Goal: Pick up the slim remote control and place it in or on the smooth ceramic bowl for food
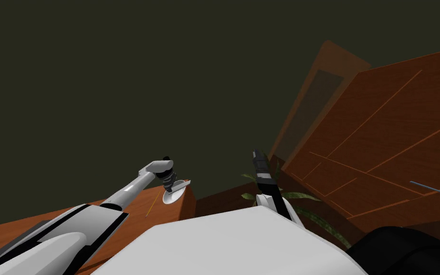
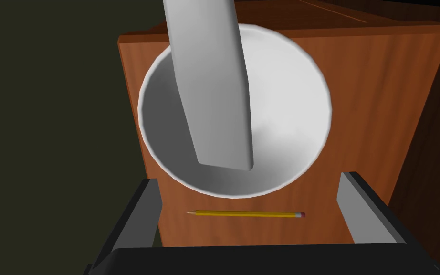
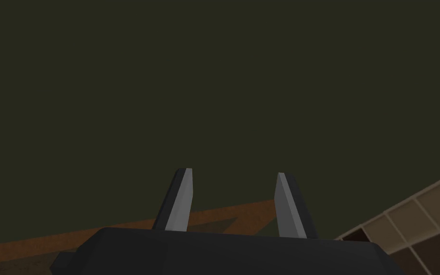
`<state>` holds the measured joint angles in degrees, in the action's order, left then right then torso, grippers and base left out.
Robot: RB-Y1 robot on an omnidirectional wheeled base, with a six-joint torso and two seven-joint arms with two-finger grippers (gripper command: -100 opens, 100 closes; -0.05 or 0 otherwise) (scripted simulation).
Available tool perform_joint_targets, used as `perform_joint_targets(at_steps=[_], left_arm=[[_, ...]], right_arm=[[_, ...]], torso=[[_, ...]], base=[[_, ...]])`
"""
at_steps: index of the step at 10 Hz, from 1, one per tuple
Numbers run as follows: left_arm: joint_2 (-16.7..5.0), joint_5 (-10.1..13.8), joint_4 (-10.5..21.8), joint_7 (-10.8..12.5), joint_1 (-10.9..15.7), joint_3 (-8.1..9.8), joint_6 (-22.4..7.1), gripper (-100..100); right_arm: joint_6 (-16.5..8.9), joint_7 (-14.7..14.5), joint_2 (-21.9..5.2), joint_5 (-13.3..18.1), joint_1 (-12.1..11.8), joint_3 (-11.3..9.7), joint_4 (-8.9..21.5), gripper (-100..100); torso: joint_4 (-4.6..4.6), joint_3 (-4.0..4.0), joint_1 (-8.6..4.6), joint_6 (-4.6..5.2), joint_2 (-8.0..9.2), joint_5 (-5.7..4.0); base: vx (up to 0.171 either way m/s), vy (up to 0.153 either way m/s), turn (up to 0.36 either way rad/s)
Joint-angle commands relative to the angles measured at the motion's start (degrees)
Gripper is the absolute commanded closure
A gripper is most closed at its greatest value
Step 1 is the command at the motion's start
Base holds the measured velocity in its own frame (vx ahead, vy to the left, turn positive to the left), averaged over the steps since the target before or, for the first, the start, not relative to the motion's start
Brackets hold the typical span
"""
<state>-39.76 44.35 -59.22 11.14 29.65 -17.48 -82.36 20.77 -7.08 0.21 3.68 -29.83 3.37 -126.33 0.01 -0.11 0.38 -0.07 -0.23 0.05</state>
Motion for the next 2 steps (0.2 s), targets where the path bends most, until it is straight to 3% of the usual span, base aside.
perform_joint_targets(at_steps=[1,2], left_arm=[[0.00,0.00,0.00,0.00,0.00,0.00,0.00,0],[0.00,0.00,0.00,0.00,0.00,0.00,0.00,0]], right_arm=[[0.00,0.00,0.00,0.00,0.00,0.00,0.00,0],[0.00,0.00,0.00,0.00,0.00,0.00,0.00,0]], torso=[[0.00,0.00,0.00,0.00,0.00,0.00],[0.00,0.00,0.00,0.00,0.01,0.00]], base=[[0.000,0.000,0.000],[0.000,0.000,0.000]])
